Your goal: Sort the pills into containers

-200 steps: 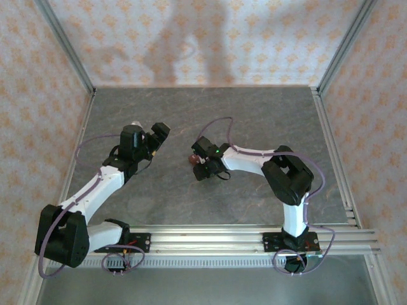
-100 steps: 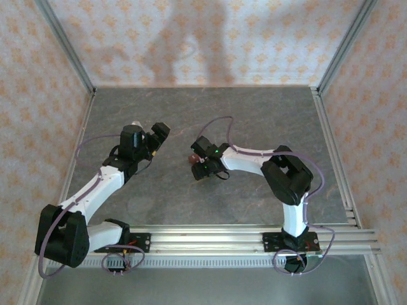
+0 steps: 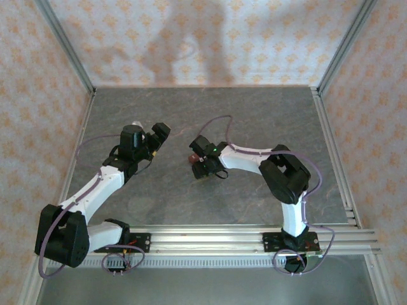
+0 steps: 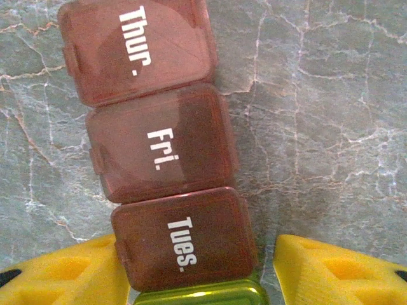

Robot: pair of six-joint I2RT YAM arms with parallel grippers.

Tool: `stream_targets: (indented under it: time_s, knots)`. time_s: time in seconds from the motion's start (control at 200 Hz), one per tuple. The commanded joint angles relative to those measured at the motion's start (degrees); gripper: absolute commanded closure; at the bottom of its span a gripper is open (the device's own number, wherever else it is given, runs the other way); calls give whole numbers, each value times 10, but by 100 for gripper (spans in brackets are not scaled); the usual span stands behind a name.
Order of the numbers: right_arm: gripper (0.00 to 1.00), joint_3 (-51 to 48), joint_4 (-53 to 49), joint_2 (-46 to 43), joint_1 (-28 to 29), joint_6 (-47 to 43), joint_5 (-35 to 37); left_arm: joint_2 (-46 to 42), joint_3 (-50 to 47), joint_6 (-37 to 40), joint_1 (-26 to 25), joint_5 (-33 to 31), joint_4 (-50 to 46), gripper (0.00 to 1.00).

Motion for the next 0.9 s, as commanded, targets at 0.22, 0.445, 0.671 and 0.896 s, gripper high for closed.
stream_targets:
  time_s: [0.22,0.445,0.671,0.896]
  knots:
    - [38,26,31,28,-7,6,26,5,-5,3,4,5,22,2]
    - [37,19,35,3,-4,14,43,7,-7,3,3,6,25,2]
    - [31,21,27,-17,-2,21,74,8,-8,3,3,7,26,2]
    - [30,36,11,-9,-2,11,70,6,-9,2,4,8,27,2]
